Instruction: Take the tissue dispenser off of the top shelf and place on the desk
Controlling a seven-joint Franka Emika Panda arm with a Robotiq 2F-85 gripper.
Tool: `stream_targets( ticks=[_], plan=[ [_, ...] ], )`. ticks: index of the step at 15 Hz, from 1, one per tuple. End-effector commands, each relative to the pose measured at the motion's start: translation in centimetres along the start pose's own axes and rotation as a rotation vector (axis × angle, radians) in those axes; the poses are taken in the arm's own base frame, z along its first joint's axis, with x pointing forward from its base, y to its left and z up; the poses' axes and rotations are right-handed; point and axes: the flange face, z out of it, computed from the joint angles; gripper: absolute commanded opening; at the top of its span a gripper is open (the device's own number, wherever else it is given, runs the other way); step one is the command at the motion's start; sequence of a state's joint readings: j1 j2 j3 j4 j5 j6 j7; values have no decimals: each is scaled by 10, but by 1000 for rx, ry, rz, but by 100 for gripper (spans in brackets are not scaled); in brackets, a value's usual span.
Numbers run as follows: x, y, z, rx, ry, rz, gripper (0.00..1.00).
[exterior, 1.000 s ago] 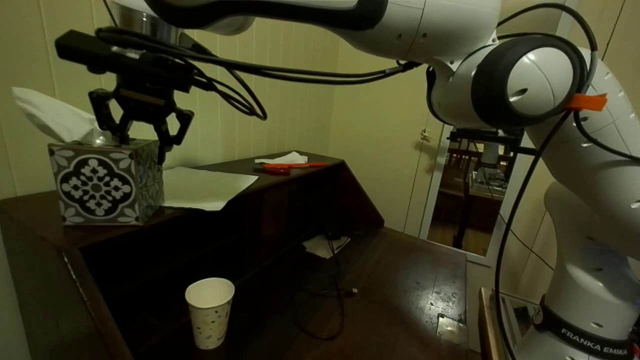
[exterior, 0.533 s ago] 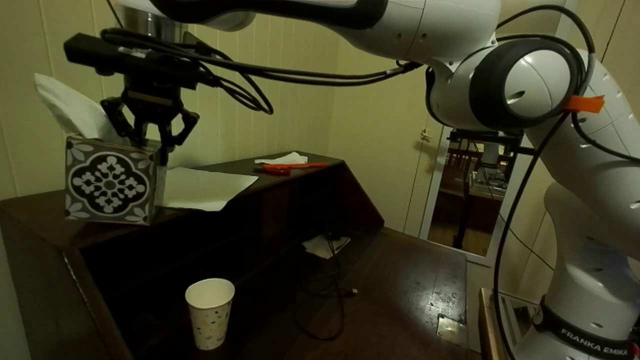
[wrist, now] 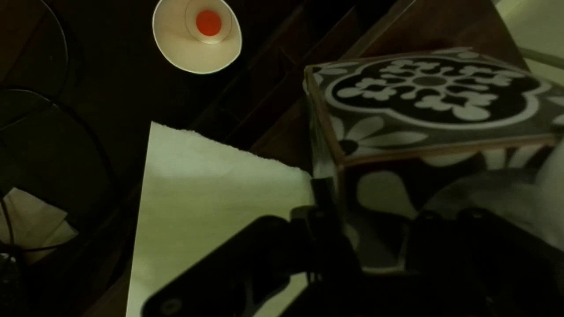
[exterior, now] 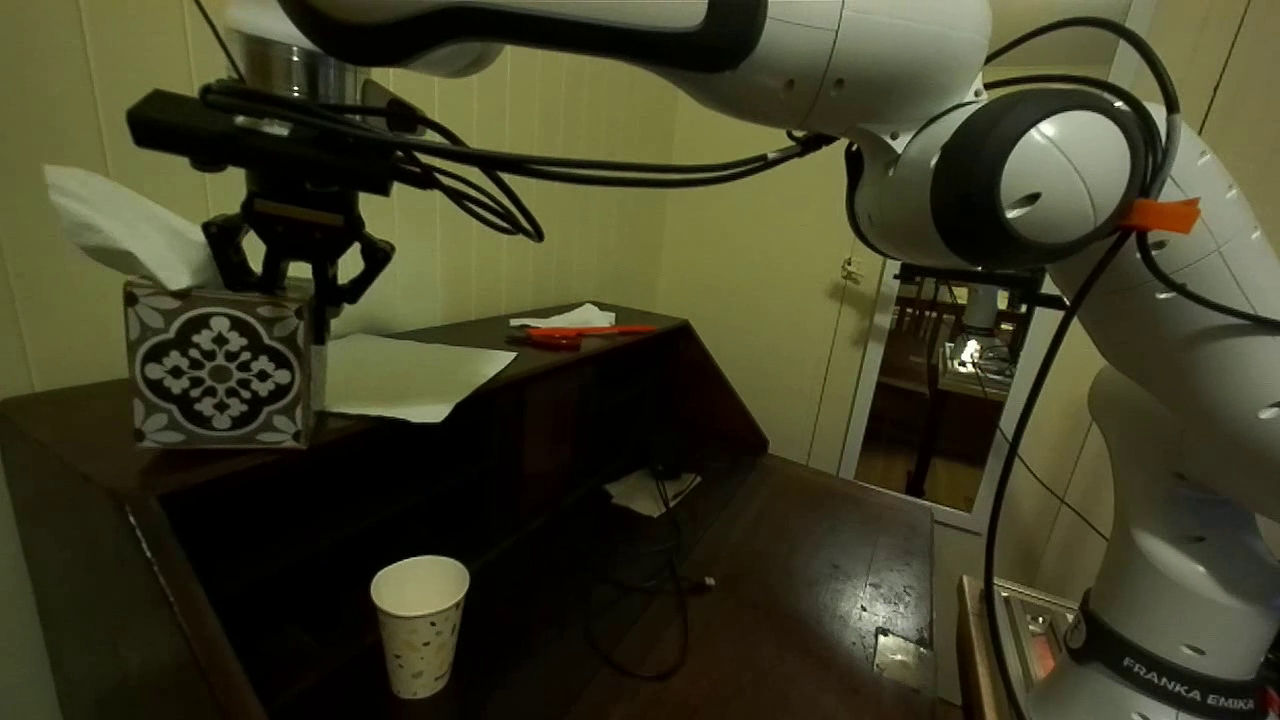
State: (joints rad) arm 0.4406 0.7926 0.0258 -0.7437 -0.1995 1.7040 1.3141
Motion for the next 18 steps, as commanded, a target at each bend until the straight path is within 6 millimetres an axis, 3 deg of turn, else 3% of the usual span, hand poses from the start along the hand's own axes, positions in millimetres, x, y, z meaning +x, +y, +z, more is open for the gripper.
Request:
stream_targets(
  ticks=[1,6,9,13,18],
  plan=[
    [6,7,-37,8,11,13,0],
    [14,38,-103,-8,-11,104,1],
    [9,62,-130,-38,-51,242,1],
    [6,87,-138,-66,-61,446,1],
    [3,126,-129,-153,-21,673,1]
  ],
)
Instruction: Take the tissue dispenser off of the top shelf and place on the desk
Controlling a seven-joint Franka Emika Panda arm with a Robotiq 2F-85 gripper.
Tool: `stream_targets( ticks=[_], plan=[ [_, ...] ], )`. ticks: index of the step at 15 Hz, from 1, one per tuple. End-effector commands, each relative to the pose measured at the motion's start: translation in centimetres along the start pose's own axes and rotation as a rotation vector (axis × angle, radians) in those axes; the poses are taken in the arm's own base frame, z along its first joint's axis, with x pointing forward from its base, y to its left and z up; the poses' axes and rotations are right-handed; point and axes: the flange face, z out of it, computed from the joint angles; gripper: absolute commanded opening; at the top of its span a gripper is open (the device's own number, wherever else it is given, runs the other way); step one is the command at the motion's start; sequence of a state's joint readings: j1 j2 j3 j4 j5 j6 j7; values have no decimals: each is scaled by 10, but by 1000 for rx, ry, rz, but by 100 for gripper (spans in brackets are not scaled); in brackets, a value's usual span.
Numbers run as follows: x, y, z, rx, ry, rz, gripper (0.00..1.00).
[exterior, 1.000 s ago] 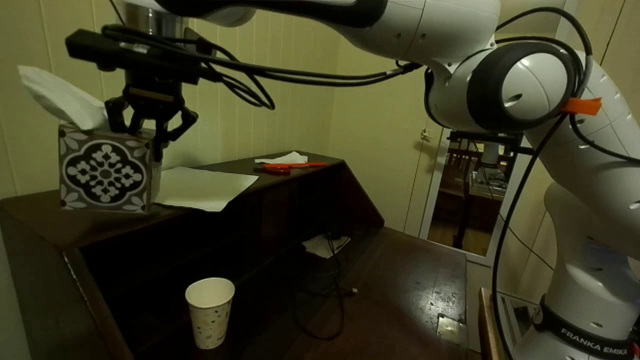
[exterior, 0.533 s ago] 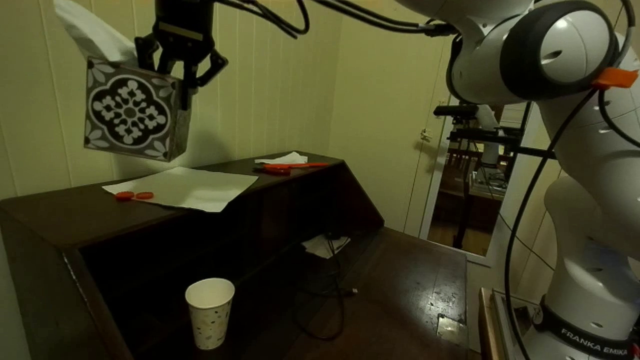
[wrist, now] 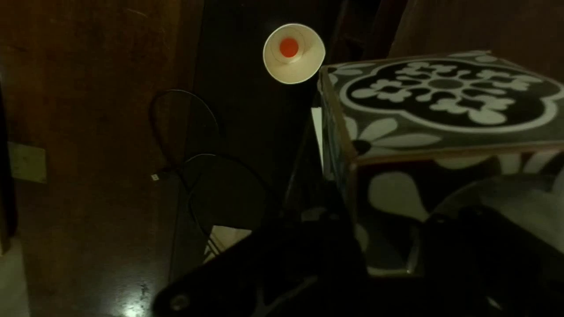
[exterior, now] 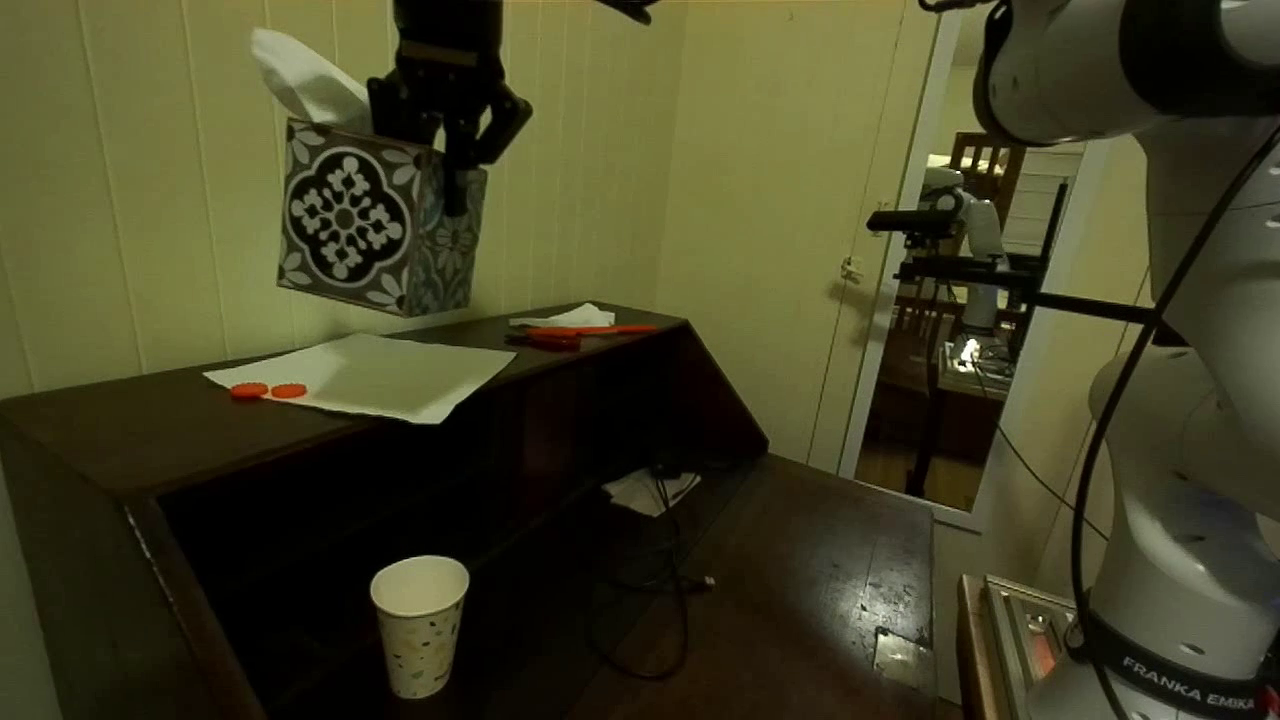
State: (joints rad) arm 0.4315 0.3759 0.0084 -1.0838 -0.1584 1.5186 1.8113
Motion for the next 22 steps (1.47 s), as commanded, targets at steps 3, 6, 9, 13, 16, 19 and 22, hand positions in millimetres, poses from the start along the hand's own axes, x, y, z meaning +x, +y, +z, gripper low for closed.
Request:
stream_targets(
  ticks=[3,6,9,13,16,19,22],
  plan=[
    [6,9,5,-26,12,41,5],
    [4,8,9,-31,13,36,5],
    [10,2,14,-31,30,40,1],
    [64,9,51,-78,40,106,1],
    [118,21,94,-112,33,210,1],
    [153,45,125,-169,-13,313,1],
    [185,74,151,-211,-66,401,1]
  ],
)
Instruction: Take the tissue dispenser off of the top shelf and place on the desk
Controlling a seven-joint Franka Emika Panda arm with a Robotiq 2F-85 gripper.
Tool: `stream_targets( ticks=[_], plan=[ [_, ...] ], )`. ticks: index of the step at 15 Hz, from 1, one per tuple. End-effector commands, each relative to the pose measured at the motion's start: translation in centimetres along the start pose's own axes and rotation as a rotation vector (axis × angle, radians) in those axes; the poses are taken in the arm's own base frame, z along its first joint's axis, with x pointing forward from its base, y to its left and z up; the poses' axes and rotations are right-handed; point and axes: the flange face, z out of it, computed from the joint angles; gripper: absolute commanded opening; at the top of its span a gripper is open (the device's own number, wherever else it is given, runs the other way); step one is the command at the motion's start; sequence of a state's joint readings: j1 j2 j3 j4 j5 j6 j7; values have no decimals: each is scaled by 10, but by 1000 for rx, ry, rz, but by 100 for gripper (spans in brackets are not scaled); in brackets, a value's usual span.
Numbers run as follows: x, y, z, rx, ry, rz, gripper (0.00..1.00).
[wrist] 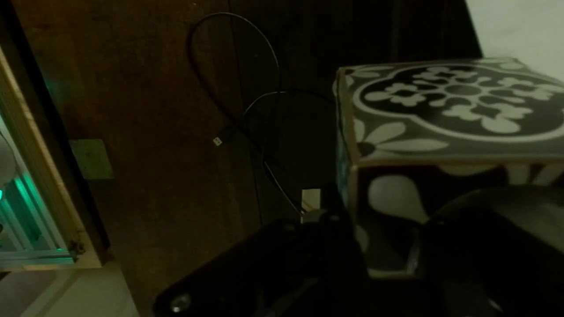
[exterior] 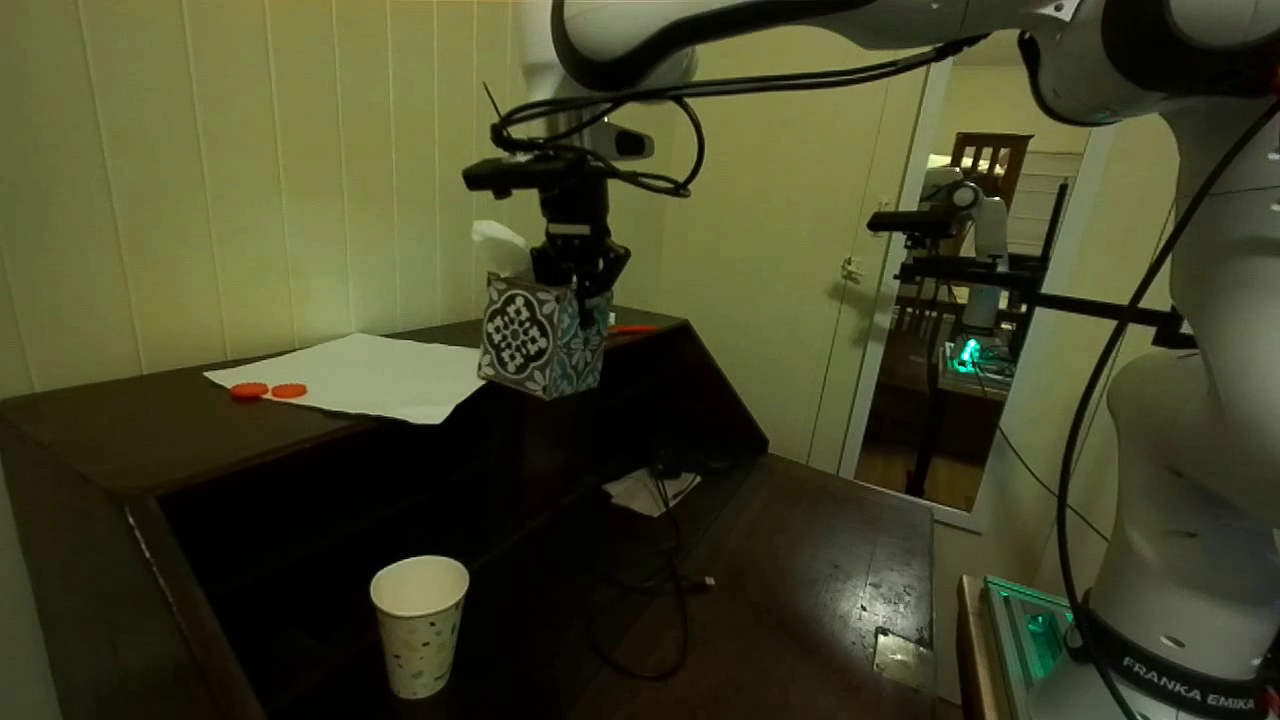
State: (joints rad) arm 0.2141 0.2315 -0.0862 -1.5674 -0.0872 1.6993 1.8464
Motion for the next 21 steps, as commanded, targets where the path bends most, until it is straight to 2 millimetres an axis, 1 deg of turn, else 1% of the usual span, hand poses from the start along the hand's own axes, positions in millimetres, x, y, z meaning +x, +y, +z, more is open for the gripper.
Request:
stream_targets(
  ticks=[1,2,4,6,8,10,11,12,13,14,17,18,19,21],
  plan=[
    [39,37,25,-24,-78,103,1],
    [50,43,33,-28,-84,111,1],
    [74,56,56,-45,-81,127,1],
    [93,72,83,-60,-83,131,1],
    [110,89,113,-70,-85,154,1],
    [125,108,148,-87,-64,177,1],
    [116,78,128,-111,-62,146,5],
    [122,87,144,-121,-62,155,5],
    [126,93,153,-128,-64,159,5],
    [127,97,158,-131,-64,160,5],
    [125,99,155,-125,-66,157,5],
    [124,94,152,-103,-59,170,1],
    [128,91,156,-84,-45,193,1],
    [147,92,170,-84,-56,249,1]
  ],
)
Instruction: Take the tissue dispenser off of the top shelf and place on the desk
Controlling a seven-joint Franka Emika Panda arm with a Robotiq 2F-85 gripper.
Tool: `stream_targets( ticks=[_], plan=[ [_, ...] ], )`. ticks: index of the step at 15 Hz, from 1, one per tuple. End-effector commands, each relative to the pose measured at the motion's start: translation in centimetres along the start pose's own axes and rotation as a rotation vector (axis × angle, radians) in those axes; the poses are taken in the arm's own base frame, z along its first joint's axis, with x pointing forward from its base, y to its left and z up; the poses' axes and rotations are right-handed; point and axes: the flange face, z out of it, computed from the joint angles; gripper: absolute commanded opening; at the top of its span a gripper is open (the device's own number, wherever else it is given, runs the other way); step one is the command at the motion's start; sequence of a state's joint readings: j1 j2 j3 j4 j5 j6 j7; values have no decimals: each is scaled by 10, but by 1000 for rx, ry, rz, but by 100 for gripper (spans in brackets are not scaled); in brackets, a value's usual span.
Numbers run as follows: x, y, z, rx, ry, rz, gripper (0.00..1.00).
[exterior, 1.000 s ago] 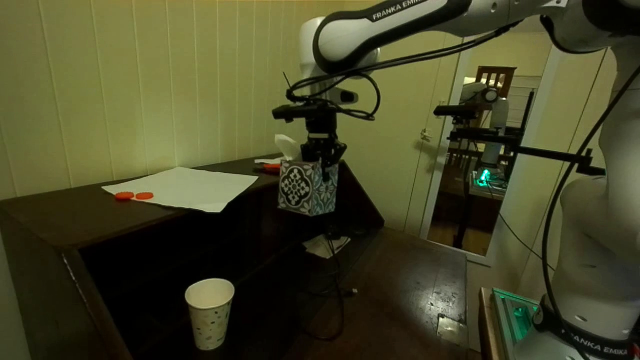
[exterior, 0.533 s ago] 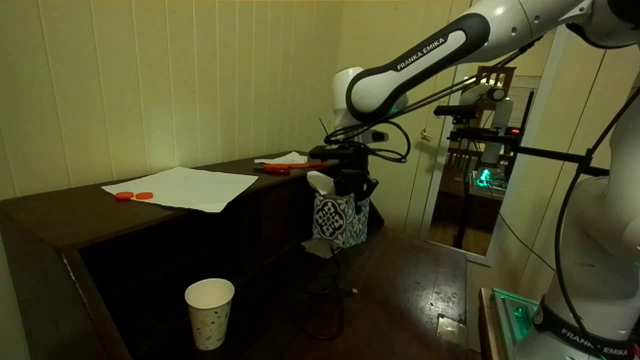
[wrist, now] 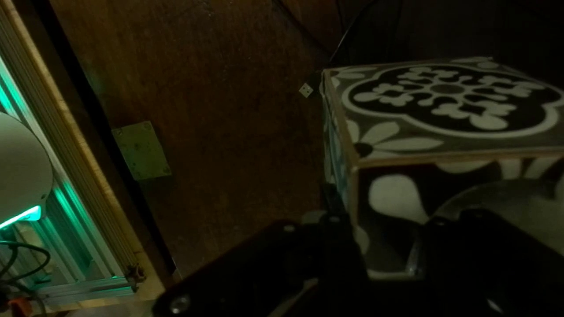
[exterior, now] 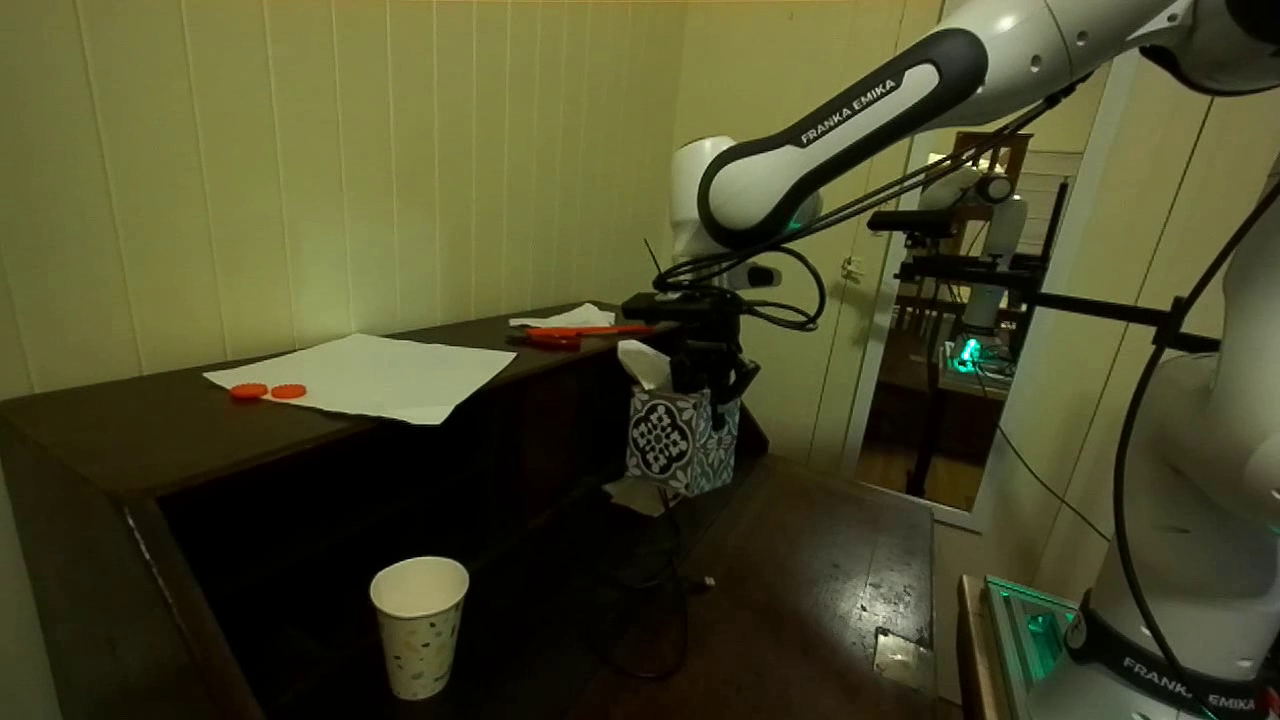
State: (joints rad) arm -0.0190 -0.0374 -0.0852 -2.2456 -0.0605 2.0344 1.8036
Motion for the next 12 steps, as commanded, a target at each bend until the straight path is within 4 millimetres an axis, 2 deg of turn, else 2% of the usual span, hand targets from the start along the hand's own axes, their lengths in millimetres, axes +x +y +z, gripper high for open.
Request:
stream_targets(
  ticks=[1,5,9,12],
  plan=[
    [30,-11,18,29,-6,111,1],
    [92,-12,54,15,-6,256,1],
    [155,10,98,-63,-3,408,1],
    [179,21,124,-108,-11,480,1]
  ],
)
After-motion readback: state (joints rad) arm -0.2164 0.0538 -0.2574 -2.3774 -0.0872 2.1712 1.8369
